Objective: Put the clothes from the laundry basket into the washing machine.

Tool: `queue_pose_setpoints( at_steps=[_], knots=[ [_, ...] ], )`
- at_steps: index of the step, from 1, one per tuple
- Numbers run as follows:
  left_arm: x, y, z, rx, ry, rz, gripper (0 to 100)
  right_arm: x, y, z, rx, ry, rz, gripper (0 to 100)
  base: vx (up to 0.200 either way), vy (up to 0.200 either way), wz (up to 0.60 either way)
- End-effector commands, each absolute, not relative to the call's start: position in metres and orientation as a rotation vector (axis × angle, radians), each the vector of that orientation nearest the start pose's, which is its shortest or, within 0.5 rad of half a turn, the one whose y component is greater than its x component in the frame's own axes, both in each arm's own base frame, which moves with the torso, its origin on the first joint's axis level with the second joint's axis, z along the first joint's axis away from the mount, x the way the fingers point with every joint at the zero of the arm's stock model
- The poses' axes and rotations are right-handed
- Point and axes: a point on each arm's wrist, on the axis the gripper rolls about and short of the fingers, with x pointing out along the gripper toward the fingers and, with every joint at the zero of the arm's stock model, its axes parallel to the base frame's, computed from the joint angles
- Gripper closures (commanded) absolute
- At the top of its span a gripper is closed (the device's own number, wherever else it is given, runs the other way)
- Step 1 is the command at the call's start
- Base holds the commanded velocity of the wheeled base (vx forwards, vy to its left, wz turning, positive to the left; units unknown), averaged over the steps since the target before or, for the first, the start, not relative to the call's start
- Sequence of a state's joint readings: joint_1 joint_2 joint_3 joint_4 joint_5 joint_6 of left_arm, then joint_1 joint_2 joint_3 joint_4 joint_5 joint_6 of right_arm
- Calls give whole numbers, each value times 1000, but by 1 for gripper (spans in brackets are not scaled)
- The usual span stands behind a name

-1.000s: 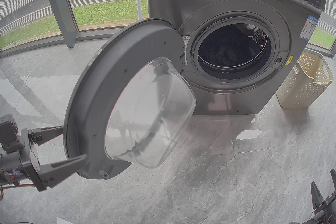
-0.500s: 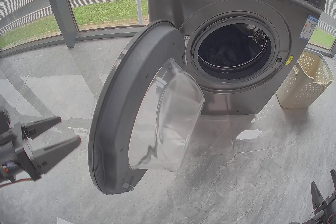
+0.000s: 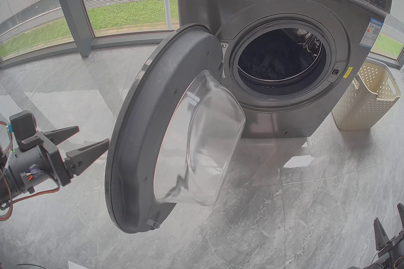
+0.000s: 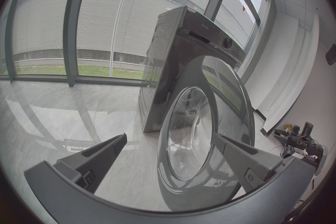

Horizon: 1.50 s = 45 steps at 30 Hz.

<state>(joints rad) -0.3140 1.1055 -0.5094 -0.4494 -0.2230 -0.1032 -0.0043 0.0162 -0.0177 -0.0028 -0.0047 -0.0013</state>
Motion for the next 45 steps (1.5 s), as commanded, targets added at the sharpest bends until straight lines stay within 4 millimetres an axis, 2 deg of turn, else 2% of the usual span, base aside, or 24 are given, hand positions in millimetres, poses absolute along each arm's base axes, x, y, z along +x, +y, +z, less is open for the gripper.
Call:
queue_pose_setpoints(
  at_steps=[1,7,15,22,28,38,45],
  knots=[
    [172,-85,210,-73,220,-575,0,-23,0,76,-2,-3,-9,0,0,0,0],
    [192,-120,214,-77,154,-646,0,-23,0,76,-2,-3,-9,0,0,0,0],
    [207,-152,228,-96,122,-704,0,-23,0,76,-2,-3,-9,0,0,0,0],
    [222,-179,231,-94,115,-712,0,-23,0,76,-2,-3,-9,0,0,0,0],
    [234,-197,236,-101,97,-720,0,-23,0,76,-2,-3,-9,0,0,0,0],
    [245,-211,238,-113,89,-735,0,-23,0,76,-2,-3,-9,0,0,0,0],
    [256,-228,243,-164,83,-764,0,-23,0,76,-2,-3,-9,0,0,0,0]
  ],
)
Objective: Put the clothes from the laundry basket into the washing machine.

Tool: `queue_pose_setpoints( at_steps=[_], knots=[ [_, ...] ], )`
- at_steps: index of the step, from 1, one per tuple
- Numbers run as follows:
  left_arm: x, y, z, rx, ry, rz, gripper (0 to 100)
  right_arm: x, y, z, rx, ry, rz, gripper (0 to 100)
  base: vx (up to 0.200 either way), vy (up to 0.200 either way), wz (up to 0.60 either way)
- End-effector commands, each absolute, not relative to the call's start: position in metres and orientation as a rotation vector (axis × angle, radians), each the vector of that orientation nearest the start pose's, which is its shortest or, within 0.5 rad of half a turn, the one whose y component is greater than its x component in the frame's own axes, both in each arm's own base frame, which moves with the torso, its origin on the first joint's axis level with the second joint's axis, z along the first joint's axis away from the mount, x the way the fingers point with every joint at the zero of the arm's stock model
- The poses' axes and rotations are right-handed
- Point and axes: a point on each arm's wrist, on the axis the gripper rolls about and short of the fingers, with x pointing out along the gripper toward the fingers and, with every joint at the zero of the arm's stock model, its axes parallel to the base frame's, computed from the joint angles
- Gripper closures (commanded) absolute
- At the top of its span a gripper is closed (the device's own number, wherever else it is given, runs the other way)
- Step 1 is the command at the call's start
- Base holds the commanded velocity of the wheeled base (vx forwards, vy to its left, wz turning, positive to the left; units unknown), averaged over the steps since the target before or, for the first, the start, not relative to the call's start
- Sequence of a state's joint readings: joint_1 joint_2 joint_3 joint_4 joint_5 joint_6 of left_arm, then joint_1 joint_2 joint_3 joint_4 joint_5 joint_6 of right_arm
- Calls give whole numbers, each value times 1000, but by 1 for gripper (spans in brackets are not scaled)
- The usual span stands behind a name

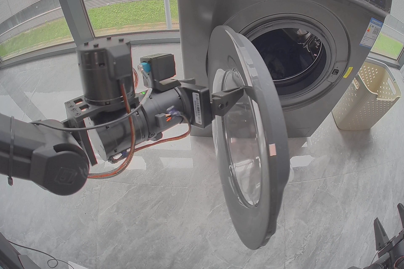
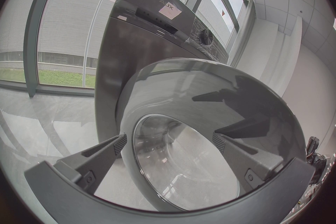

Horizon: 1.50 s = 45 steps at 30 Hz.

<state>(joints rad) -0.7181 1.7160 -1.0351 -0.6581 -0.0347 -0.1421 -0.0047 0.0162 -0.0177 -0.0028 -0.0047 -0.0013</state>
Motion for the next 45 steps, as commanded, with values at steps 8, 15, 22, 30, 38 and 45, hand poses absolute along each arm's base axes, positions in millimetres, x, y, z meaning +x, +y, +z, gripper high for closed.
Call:
queue_pose_setpoints(
  at_steps=[8,15,22,30,38,45],
  knots=[
    [276,-247,245,-195,71,-776,0,-23,0,76,-2,-3,-9,0,0,0,0],
    [289,-268,244,-198,67,-787,0,-23,0,76,-2,-3,-9,0,0,0,0],
    [312,-286,248,-249,23,-733,0,-23,0,76,-2,-3,-9,0,0,0,0],
    [340,-300,241,-304,-5,-647,0,-23,0,76,-2,-3,-9,0,0,0,0],
    [365,-300,244,-350,-37,-515,0,-23,0,76,-2,-3,-9,0,0,0,0],
    [364,-296,248,-394,-41,-490,0,-23,0,76,-2,-3,-9,0,0,0,0]
  ],
)
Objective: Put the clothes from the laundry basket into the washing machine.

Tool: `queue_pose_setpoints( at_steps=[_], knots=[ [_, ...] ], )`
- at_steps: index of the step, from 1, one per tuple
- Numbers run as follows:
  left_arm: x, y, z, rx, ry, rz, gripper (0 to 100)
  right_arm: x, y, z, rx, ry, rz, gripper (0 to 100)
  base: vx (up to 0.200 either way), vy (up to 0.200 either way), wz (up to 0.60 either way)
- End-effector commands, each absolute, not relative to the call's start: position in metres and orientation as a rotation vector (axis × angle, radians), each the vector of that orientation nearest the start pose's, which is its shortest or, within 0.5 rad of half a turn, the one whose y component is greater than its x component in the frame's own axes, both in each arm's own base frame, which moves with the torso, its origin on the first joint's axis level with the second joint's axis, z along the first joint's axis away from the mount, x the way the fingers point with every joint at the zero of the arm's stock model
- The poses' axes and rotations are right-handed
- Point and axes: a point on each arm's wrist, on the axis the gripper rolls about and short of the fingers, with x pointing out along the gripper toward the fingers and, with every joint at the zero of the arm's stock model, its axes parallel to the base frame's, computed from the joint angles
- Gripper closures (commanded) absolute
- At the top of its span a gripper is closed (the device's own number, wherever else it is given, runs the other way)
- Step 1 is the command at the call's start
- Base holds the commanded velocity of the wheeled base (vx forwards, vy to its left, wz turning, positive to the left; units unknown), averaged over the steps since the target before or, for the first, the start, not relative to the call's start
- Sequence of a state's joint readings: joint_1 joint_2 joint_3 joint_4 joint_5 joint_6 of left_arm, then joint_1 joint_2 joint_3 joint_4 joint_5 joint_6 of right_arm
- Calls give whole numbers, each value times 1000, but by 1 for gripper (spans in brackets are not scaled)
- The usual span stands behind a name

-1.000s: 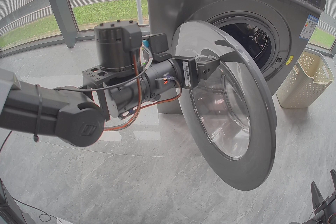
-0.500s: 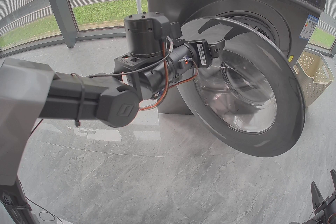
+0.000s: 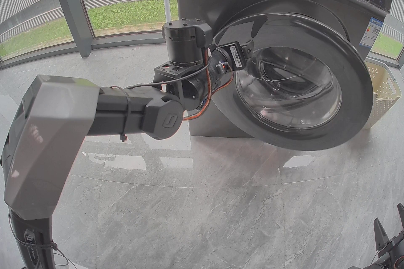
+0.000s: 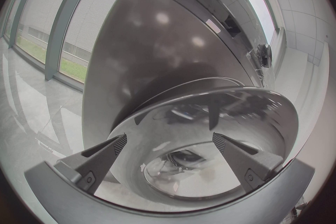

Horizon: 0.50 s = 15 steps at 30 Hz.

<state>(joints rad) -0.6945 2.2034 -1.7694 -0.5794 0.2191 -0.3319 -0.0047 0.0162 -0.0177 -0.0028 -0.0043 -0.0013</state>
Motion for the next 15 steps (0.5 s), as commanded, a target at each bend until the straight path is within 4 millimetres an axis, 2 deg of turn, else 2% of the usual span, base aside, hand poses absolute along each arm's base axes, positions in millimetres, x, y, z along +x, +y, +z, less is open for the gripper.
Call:
queue_pose_setpoints(
  at_steps=[1,3,4,5,6,7,8,9,11,13,15],
  knots=[
    [363,-295,248,-394,-31,-488,0,-23,0,76,-2,-3,-9,0,0,0,0],
    [357,-293,249,-391,-24,-491,0,-23,0,76,-2,-3,-9,0,0,0,0],
    [345,-289,254,-387,-9,-498,0,-23,0,76,-2,-3,-9,0,0,0,0],
    [345,-289,254,-387,-9,-498,0,-23,0,76,-2,-3,-9,0,0,0,0],
    [324,-284,258,-367,31,-519,0,-23,0,76,-2,-3,-9,0,0,0,0],
    [310,-281,258,-355,57,-539,0,-23,0,76,-2,-3,-9,0,0,0,0],
    [297,-275,259,-344,77,-550,0,-23,0,76,-2,-3,-9,0,0,0,0],
    [294,-274,258,-340,83,-552,0,-23,0,76,-2,-3,-9,0,0,0,0],
    [257,-257,253,-303,135,-582,0,-23,0,76,-2,-3,-9,0,0,0,0],
    [236,-242,251,-288,154,-594,0,-23,0,76,-2,-3,-9,0,0,0,0],
    [205,-213,244,-257,186,-610,0,-23,0,76,-2,-3,-9,0,0,0,0]
  ],
)
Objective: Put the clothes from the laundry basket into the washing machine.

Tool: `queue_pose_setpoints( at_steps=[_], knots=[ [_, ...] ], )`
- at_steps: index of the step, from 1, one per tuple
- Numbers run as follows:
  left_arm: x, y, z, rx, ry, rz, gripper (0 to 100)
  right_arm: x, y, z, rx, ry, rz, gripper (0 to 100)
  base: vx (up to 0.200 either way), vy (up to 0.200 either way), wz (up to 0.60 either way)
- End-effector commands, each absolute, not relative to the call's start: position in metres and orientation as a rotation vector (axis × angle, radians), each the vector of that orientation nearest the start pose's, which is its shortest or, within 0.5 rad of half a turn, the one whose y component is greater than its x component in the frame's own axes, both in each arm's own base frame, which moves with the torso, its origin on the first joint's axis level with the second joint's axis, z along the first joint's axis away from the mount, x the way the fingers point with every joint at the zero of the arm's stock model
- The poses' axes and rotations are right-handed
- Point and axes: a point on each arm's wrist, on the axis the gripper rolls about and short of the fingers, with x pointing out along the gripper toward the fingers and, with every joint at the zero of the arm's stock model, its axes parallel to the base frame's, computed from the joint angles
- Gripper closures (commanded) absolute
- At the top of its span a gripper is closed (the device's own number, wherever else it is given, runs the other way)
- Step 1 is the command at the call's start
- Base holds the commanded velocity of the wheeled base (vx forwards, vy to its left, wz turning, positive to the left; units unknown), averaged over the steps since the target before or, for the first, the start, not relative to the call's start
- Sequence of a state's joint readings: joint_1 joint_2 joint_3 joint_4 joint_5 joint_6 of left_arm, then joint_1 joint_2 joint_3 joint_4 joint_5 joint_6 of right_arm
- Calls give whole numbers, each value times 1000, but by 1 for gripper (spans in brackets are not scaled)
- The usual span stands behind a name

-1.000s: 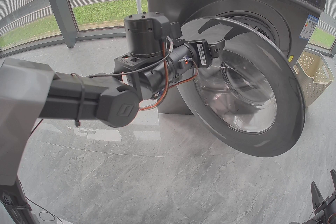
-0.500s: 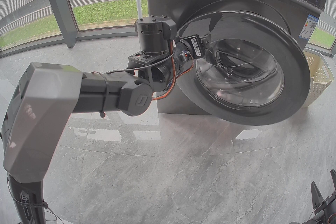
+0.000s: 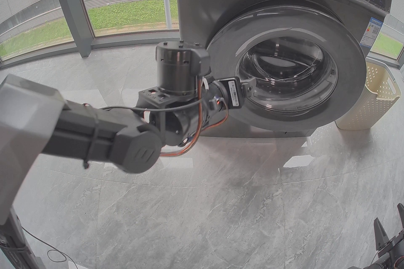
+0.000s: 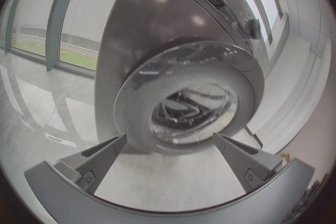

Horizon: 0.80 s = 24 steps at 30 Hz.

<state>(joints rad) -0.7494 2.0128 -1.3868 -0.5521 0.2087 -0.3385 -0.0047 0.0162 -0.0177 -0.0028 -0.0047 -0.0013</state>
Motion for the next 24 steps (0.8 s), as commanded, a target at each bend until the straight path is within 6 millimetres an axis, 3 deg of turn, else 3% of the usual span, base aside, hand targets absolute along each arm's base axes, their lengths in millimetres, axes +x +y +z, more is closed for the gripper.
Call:
queue_pose_setpoints(
  at_steps=[1,2,3,5,7,8,13,18,21,24],
  knots=[
    [196,-202,241,-247,193,-614,0,-23,0,76,-2,-3,-9,0,0,0,0],
    [196,-202,241,-247,193,-614,0,-23,0,76,-2,-3,-9,0,0,0,0],
    [171,-173,233,-210,202,-621,0,-23,0,76,-2,-3,-9,0,0,0,0],
    [148,-143,228,-186,177,-615,0,-23,0,76,-2,-3,-9,0,0,0,0],
    [138,-129,226,-186,161,-605,0,-23,0,76,-2,-3,-9,0,0,0,0],
    [122,-107,220,-177,135,-580,0,-23,0,76,-2,-3,-9,0,0,0,0],
    [80,-58,203,-181,52,-509,0,-23,0,76,-2,-3,-9,0,0,0,0],
    [47,-23,172,-125,-11,-367,0,-23,0,76,-2,-3,-9,0,0,0,0],
    [33,-11,152,-81,-15,-271,0,-23,0,76,-2,-3,-9,0,0,0,0],
    [19,-3,145,-87,-62,-208,0,-23,0,76,-2,-3,-8,0,0,0,0]
  ],
)
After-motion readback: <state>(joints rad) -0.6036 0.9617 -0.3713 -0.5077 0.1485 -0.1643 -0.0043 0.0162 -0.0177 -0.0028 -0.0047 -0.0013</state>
